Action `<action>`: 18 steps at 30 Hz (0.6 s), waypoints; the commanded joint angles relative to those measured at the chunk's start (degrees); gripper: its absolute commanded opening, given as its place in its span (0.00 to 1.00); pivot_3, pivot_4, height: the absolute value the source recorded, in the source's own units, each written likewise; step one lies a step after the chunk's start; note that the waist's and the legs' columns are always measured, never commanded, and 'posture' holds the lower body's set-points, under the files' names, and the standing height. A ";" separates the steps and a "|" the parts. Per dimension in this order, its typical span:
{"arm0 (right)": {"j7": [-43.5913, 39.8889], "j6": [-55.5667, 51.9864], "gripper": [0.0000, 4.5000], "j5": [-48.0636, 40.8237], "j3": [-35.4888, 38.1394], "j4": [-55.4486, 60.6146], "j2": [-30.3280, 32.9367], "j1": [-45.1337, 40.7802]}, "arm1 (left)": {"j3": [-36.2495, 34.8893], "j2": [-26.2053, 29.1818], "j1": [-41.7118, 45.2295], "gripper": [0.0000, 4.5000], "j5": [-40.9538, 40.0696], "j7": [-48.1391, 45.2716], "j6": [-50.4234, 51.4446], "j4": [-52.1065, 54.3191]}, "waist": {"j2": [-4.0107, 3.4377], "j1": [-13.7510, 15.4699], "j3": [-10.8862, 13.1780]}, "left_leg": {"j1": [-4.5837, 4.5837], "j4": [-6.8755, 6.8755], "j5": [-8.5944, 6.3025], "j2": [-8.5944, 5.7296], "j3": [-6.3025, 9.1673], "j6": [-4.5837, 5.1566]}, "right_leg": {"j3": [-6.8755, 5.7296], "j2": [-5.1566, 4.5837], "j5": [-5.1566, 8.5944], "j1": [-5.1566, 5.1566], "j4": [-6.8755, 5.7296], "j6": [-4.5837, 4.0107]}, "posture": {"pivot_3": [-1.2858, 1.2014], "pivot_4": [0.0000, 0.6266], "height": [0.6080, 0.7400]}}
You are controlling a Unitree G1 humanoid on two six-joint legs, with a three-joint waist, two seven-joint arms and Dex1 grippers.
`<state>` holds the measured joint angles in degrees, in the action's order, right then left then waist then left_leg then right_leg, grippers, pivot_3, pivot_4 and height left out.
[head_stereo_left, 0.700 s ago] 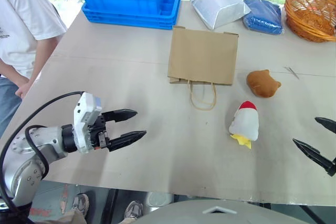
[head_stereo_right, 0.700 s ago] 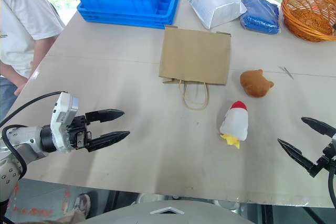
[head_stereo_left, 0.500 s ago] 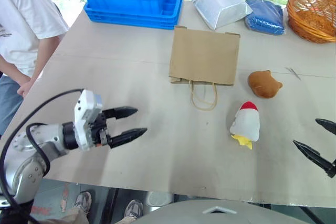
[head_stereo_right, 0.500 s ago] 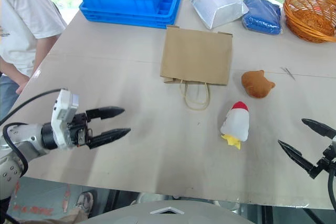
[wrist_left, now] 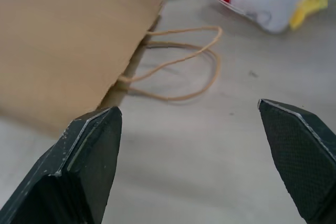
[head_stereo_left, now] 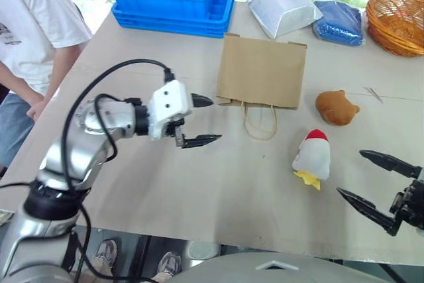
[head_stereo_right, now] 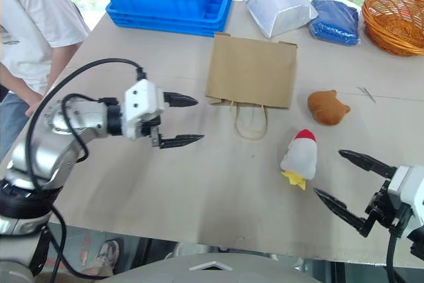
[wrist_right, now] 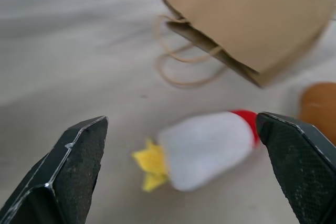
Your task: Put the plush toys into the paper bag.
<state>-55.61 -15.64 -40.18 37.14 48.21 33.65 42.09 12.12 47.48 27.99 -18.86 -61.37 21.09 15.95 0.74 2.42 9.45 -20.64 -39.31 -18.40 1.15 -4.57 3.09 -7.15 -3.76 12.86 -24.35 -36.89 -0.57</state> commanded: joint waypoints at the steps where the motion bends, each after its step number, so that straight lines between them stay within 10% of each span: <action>1: 1.73 2.61 0.99 1.15 0.37 5.55 -2.09 2.51 | 4.74 -3.46 5.38 1.00 6.68 -2.15 -8.16 -6.15 | 0.05 -0.07 -0.01 | -0.03 -0.03 0.00 0.00 0.06 0.00 | 0.00 0.06 0.00 0.00 0.00 0.00 | 0.52 0.24 1.00; 9: 4.00 7.84 0.99 6.11 -3.81 9.43 -7.72 7.34 | 10.96 -11.73 13.76 1.00 14.99 -7.20 -25.26 -22.08 | 0.06 -0.30 -0.02 | 0.00 -0.10 0.01 0.04 0.03 0.00 | 0.08 0.11 0.11 0.01 -0.03 0.18 | 0.52 0.24 1.00; 13: 5.09 10.35 1.00 9.06 -6.54 9.12 -9.74 8.23 | 13.85 -14.28 16.80 0.74 20.17 -8.51 -35.79 -30.09 | 0.07 -0.11 -0.03 | 0.01 -0.12 0.00 0.04 0.05 0.01 | 0.08 0.13 0.11 0.01 -0.04 0.18 | 0.52 0.24 1.00; 18: 6.81 11.81 1.00 11.16 -8.69 9.00 -10.14 8.23 | 14.25 -17.73 19.86 0.18 22.68 -8.44 -44.94 -38.59 | 0.08 -0.11 -0.03 | -0.03 -0.19 0.00 0.03 0.04 0.03 | 0.08 0.13 0.10 0.01 -0.04 0.18 | 0.52 0.24 1.00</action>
<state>-49.40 -5.66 -29.41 28.75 55.72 23.70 50.00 26.56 30.30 46.67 3.33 -69.85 -20.51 -21.85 0.82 2.31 9.41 -20.67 -39.49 -18.40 1.17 -4.53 3.12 -7.08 -3.63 12.96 -24.35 -36.94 -0.40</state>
